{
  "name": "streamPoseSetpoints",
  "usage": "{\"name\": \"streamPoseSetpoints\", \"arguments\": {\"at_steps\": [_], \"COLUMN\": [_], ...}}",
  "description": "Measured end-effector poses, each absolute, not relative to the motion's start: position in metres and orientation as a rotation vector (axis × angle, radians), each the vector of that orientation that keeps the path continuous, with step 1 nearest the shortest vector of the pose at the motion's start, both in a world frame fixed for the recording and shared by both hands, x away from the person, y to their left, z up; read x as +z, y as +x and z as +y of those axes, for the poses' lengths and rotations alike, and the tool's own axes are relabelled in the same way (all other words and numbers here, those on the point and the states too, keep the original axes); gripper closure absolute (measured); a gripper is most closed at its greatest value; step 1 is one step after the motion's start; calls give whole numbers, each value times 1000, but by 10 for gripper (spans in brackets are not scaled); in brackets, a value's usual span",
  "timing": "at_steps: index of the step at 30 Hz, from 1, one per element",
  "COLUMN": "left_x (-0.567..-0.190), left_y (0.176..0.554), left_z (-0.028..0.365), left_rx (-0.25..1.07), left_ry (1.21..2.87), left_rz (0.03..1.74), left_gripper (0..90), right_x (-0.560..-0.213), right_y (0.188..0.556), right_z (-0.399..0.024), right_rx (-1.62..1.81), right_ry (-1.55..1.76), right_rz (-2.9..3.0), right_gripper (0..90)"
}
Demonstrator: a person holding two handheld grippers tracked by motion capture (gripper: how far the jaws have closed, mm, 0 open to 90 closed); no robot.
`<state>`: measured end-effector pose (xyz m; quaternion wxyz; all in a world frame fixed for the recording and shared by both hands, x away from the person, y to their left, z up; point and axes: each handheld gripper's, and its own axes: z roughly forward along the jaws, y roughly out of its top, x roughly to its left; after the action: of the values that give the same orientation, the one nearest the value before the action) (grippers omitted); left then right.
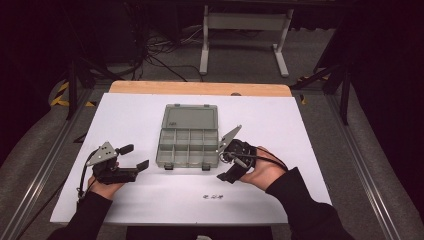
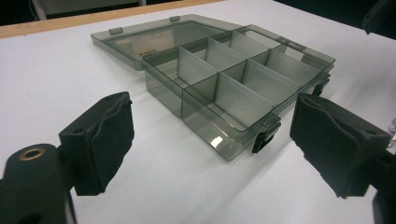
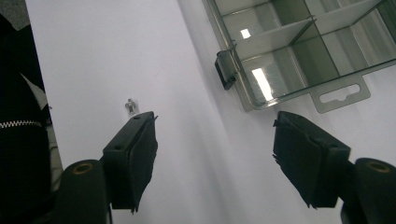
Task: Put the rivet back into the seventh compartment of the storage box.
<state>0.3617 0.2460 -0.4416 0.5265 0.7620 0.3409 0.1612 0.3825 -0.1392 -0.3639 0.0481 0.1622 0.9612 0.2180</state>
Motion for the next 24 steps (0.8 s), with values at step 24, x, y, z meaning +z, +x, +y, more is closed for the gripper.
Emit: {"name": "streamPoseSetpoints", "arguments": {"at_steps": [24], "left_x": [-442], "left_y": [362], "left_z": [246], "left_rx": [396], "left_ry": [1815], "left_rz": [819], "left_gripper": [139], "right_x": [-396], "right_y": [360], "right_z": [-127], "right_rx": [617], "right_ry": [455], "right_rz": [3009], "right_gripper": [324]}}
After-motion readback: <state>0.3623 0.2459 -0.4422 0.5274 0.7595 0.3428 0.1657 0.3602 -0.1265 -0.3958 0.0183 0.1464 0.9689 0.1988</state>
